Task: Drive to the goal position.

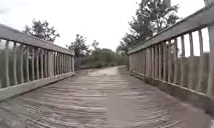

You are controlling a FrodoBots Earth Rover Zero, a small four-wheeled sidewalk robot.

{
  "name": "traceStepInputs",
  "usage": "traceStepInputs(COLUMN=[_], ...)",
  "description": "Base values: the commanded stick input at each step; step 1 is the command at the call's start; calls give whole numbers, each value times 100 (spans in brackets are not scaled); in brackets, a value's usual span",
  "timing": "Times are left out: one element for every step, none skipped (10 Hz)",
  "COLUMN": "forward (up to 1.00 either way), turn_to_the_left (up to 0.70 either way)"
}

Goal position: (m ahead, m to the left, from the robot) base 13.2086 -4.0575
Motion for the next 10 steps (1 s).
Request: traceStepInputs(forward=[70, 70, 70, 70, 70, 70, 70, 70, 70, 70], turn_to_the_left=[0, 0, 0, 0, 0, 0, 0, 0, 0, 0])
